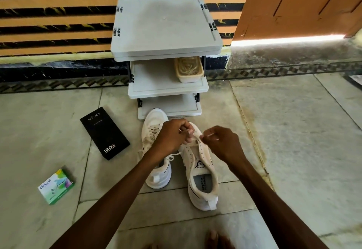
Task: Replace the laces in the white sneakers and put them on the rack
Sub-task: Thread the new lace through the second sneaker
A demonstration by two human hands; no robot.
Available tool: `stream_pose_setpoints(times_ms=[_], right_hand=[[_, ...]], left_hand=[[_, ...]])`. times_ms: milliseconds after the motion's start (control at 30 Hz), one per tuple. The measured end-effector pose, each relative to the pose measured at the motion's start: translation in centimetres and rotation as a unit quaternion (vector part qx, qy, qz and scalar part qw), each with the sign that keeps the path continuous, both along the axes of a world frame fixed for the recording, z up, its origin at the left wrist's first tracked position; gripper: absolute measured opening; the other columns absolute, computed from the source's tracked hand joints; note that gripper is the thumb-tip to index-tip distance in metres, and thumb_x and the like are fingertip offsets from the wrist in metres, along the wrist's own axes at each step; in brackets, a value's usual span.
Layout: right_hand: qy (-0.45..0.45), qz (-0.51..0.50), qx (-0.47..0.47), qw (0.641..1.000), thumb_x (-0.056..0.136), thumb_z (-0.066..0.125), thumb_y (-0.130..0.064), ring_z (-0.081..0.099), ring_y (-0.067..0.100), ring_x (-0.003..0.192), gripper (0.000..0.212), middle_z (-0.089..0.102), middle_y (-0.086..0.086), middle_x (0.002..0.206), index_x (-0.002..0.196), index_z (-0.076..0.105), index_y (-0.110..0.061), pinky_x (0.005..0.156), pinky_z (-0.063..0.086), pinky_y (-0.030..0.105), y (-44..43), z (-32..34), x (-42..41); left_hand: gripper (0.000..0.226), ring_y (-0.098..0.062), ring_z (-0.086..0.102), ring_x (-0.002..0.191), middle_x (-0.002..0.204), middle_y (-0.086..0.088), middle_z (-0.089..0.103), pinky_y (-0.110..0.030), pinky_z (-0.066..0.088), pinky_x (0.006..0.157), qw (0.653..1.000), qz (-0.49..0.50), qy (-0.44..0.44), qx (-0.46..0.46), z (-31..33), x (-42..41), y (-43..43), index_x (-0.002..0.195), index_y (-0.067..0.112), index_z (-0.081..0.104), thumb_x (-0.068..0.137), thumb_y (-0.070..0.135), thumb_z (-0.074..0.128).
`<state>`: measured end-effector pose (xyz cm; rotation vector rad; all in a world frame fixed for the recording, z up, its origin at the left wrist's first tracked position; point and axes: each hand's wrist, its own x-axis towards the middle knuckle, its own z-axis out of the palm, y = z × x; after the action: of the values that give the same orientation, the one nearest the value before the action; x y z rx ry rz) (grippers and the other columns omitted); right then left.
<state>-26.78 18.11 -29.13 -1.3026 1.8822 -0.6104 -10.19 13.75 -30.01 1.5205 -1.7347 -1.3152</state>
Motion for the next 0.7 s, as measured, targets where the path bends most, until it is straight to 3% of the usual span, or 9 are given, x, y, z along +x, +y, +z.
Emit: stream_pose_setpoints(times_ms=[100,167,300,367,500,600,700], right_hand=[[0.106,0.164,0.119,0.973,0.076,0.080,-0.036,0.060,0.015,0.103,0.054,0.063,-0.005,0.120,0.124,0.059,-0.024,0.090,0.052,0.033,0.6,-1.0,-0.5],[0.187,0.217,0.120,0.950,0.075,0.079,-0.039,0.057,0.018,0.106,0.065,0.055,-0.004,0.124,0.131,0.051,-0.025,0.088,0.053,0.036,1.1,-1.5,0.2],[0.242,0.194,0.035,0.950,0.086,0.067,-0.029,0.059,0.021,0.097,0.049,0.055,0.001,0.122,0.132,0.052,-0.020,0.079,0.054,0.033,1.4,-2.4,1.4],[0.214,0.173,0.026,0.961,0.088,0.061,-0.023,0.061,0.022,0.099,0.042,0.059,0.000,0.122,0.129,0.056,-0.021,0.079,0.053,0.033,1.3,-2.9,1.0],[0.083,0.109,0.064,0.988,0.094,0.055,-0.023,0.059,0.018,0.113,0.031,0.064,-0.006,0.124,0.123,0.062,-0.025,0.089,0.045,0.031,0.8,-3.1,-1.0],[0.013,0.084,0.090,0.992,0.091,0.056,-0.015,0.056,0.018,0.117,0.034,0.064,-0.004,0.125,0.123,0.064,-0.022,0.095,0.044,0.033,0.5,-3.1,-1.6],[-0.053,0.046,0.099,0.993,0.082,0.054,-0.003,0.058,0.023,0.111,0.040,0.064,-0.001,0.120,0.112,0.069,-0.024,0.096,0.049,0.044,0.5,-3.4,-1.6]], left_hand=[[0.013,-0.012,0.067,0.067,0.075,-0.002,0.069,-0.030,0.057,0.075,1.000,-0.001,-0.026,0.017,-0.6,-0.5,0.0,0.086,0.012,0.069,0.092,0.004,0.061],[0.016,-0.011,0.065,0.072,0.082,-0.002,0.071,-0.026,0.054,0.077,0.998,-0.015,-0.060,-0.001,-0.9,-1.0,0.0,0.086,0.015,0.073,0.091,0.004,0.062],[0.015,-0.009,0.061,0.083,0.093,0.005,0.068,-0.019,0.043,0.076,0.993,-0.005,-0.118,-0.030,-1.5,-2.0,0.4,0.088,0.018,0.076,0.090,0.008,0.065],[0.015,-0.012,0.063,0.090,0.095,0.004,0.070,-0.020,0.045,0.078,0.990,-0.007,-0.140,-0.036,-2.1,-2.6,0.7,0.090,0.022,0.073,0.090,0.010,0.064],[0.017,-0.019,0.063,0.085,0.087,0.002,0.067,-0.042,0.053,0.081,0.986,0.006,-0.165,-0.026,-3.5,-3.7,2.0,0.094,0.029,0.049,0.088,0.017,0.059],[0.019,-0.021,0.062,0.085,0.091,0.001,0.066,-0.043,0.052,0.076,0.979,0.061,-0.185,-0.068,-4.1,-4.2,2.8,0.096,0.026,0.044,0.087,0.017,0.058],[0.021,-0.025,0.062,0.088,0.094,0.000,0.065,-0.045,0.052,0.077,0.975,0.096,-0.173,-0.097,-4.7,-4.1,2.9,0.098,0.023,0.044,0.087,0.018,0.061]])
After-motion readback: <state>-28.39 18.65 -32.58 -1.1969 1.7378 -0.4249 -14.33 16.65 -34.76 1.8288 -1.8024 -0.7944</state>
